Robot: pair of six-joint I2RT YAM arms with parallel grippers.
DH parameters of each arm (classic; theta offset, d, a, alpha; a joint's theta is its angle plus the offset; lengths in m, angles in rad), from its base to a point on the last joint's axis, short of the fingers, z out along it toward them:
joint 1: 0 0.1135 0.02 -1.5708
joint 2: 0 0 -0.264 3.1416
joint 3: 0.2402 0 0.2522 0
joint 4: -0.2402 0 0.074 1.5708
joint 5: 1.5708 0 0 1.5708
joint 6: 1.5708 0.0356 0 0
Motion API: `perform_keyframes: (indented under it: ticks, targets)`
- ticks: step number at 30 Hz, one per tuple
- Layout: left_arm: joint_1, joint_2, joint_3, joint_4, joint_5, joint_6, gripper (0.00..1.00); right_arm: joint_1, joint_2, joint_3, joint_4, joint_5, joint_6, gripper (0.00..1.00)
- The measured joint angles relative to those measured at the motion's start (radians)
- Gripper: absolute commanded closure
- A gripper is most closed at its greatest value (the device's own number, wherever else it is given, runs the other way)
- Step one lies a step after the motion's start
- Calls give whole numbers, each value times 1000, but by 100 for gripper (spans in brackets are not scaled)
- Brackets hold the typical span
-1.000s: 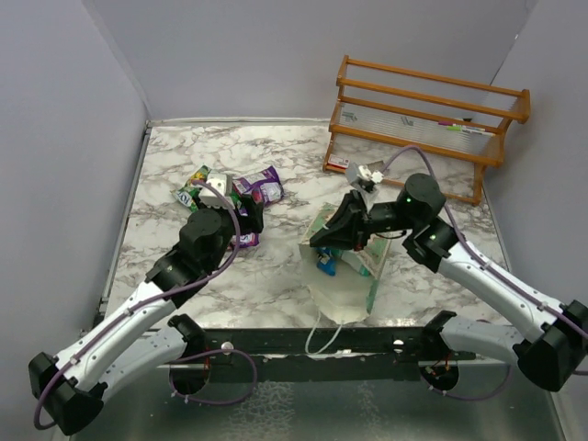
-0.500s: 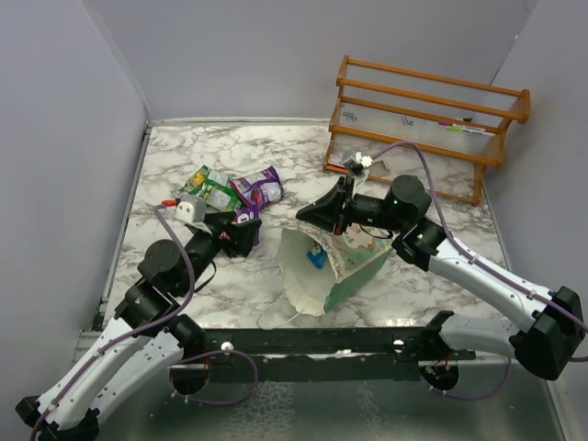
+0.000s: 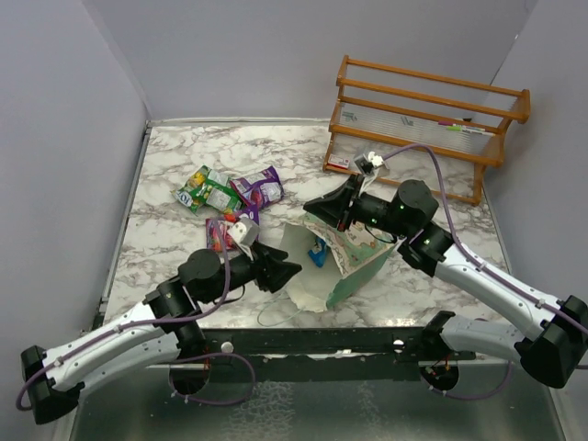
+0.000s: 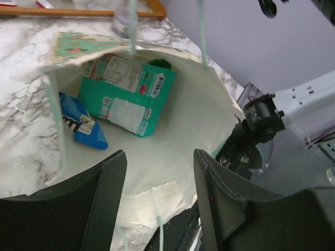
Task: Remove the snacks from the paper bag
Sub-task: Take out the snack from the paper bag.
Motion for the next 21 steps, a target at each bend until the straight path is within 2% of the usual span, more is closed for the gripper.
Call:
perform_keyframes:
  ticks: [6, 10, 12, 17, 21]
  targets:
    - [-240, 143, 34, 19, -196, 56, 57, 0, -1, 0, -20, 29, -6, 98]
    - [-353, 284, 42, 23, -356, 111, 65, 0, -9, 0, -40, 47, -17, 98]
    - [-369, 362, 53, 21, -425, 136, 70, 0, -22, 0, -51, 52, -21, 98]
    - [-368, 524, 72, 76, -524, 192, 70, 0, -62, 0, -77, 64, -29, 98]
    - [-368, 618, 71, 177, -564, 244, 62, 0, -80, 0, -80, 73, -30, 98]
